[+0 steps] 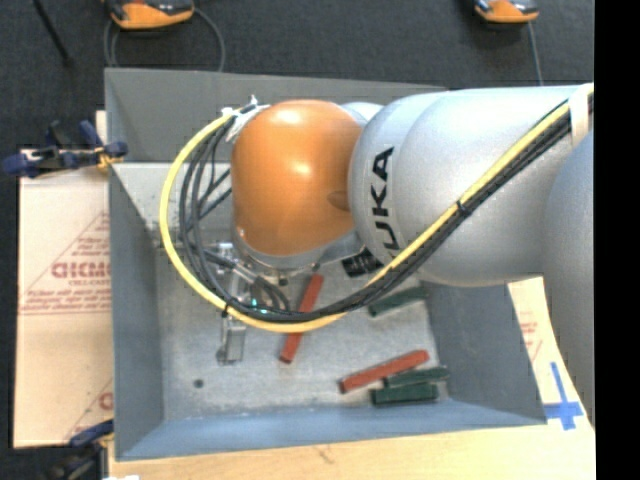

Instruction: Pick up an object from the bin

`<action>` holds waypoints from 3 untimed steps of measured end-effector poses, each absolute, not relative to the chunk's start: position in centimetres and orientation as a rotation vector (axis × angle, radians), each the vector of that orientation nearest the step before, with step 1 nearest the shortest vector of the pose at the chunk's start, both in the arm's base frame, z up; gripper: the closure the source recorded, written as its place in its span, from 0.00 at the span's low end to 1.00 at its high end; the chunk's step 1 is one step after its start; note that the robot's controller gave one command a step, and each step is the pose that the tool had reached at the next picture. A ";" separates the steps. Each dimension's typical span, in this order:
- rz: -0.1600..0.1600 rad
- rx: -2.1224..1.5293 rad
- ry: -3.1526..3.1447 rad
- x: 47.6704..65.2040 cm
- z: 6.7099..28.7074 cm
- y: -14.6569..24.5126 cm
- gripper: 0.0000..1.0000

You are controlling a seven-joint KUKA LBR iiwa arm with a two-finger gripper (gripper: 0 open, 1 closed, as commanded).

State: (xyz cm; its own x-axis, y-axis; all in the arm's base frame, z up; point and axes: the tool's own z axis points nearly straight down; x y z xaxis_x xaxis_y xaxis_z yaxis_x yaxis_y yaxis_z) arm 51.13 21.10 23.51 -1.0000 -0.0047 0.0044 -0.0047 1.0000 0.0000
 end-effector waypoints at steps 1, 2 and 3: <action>0.005 0.192 -3.142 58.9 21.2 13.4 0.00; 0.001 0.555 -3.090 56.0 6.9 8.3 0.00; -0.004 0.553 -3.101 56.3 7.5 8.6 1.00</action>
Offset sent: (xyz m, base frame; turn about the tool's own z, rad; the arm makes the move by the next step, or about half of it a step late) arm 0.0733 -0.0709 -0.0231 -0.1245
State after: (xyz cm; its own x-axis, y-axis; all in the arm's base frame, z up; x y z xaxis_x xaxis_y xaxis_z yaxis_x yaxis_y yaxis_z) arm 56.34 8.62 7.46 -0.9384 -0.3454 -0.0087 -0.3455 0.9384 0.0012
